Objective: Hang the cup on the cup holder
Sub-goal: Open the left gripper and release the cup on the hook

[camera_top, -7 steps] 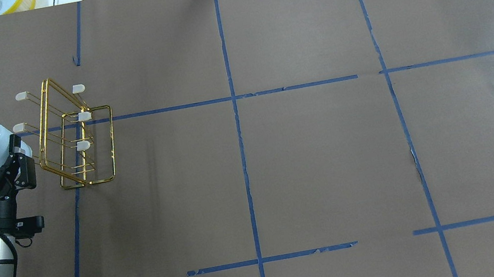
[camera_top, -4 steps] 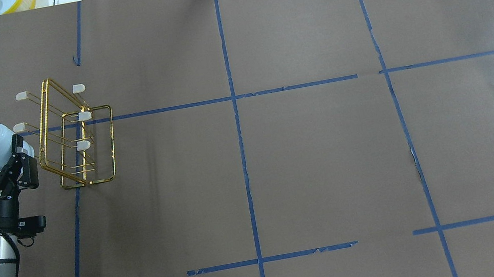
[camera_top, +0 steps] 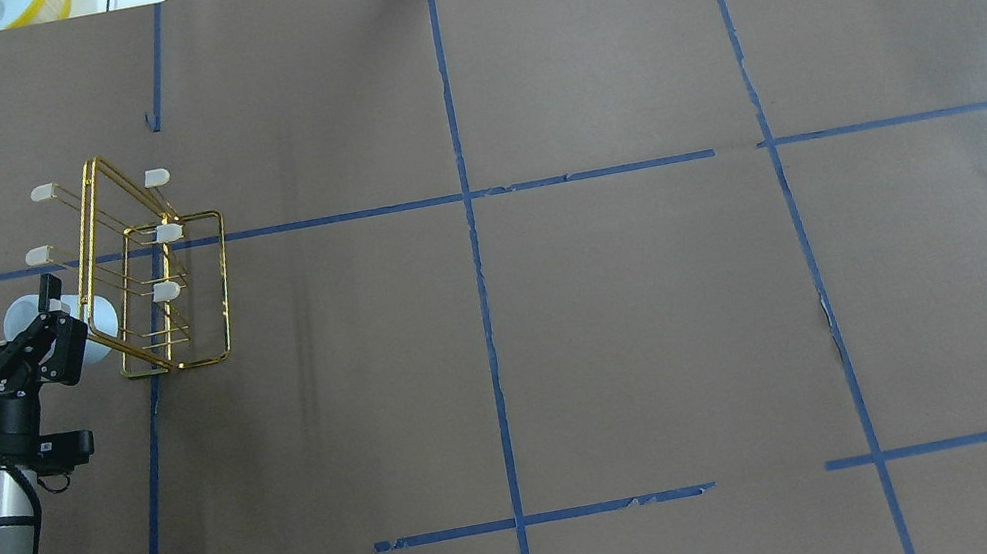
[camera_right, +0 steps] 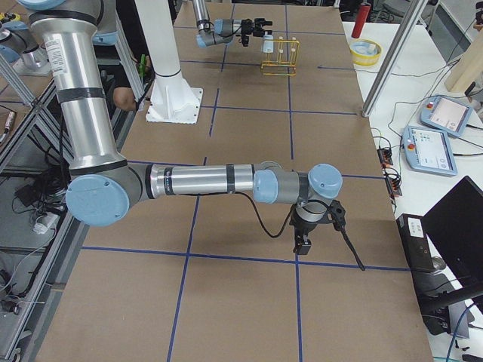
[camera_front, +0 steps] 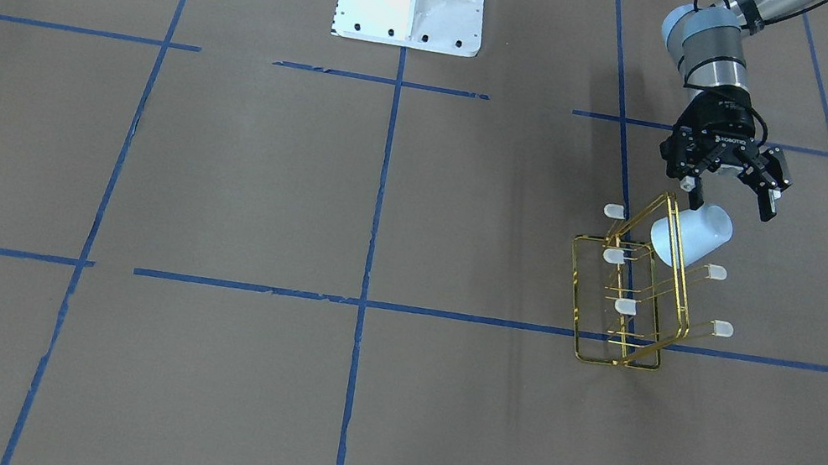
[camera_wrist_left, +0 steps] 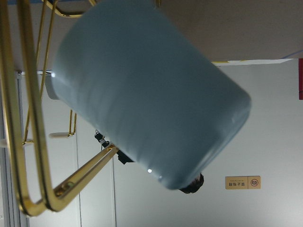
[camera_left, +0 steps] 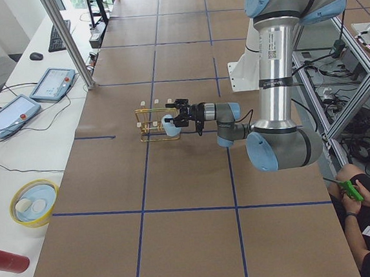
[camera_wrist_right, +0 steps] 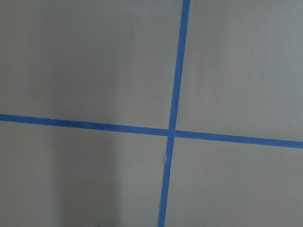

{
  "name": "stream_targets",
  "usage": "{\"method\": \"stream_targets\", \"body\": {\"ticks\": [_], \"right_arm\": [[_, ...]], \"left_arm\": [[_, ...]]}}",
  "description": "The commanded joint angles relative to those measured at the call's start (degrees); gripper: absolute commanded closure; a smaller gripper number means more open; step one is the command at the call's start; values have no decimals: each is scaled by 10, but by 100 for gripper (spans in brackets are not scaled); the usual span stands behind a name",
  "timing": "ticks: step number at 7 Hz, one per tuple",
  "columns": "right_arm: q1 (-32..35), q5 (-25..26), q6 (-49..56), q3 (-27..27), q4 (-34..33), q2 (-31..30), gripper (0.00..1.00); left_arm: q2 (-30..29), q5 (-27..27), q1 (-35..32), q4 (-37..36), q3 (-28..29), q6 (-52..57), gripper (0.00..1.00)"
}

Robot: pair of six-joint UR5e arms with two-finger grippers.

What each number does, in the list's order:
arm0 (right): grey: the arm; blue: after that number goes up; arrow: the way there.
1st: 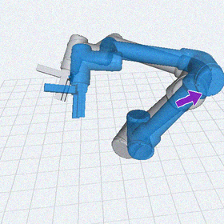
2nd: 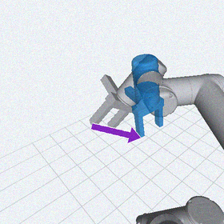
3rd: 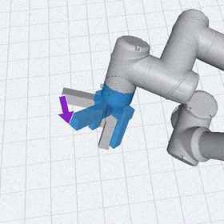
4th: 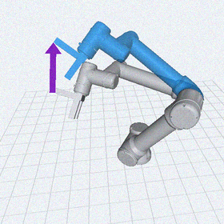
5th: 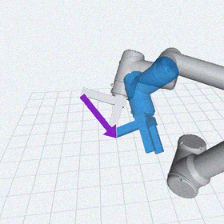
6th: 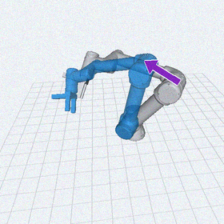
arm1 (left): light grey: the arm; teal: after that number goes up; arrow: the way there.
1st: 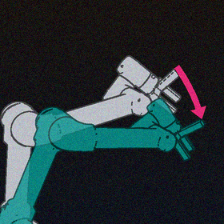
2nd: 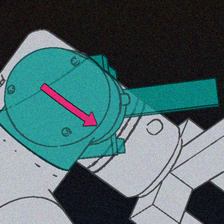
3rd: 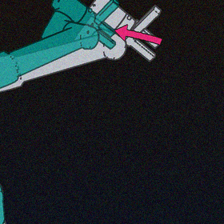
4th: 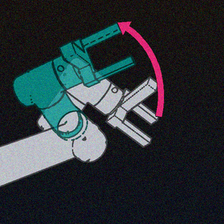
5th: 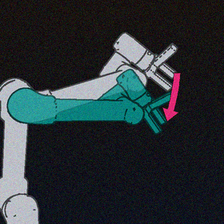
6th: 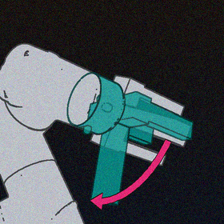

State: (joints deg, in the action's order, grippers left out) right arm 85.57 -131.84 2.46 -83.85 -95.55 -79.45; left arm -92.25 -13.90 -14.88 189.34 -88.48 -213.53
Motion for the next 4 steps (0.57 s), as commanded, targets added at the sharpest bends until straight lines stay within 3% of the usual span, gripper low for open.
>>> {"method": "stream_targets", "body": {"ticks": [1,4], "right_arm": [[0,0,0,0,-1,0,0],[0,0,0,0,0,0,0]], "left_arm": [[4,-10,-11,-10,-13,18,0],[37,-160,-93,-16,-71,169,0]]}}
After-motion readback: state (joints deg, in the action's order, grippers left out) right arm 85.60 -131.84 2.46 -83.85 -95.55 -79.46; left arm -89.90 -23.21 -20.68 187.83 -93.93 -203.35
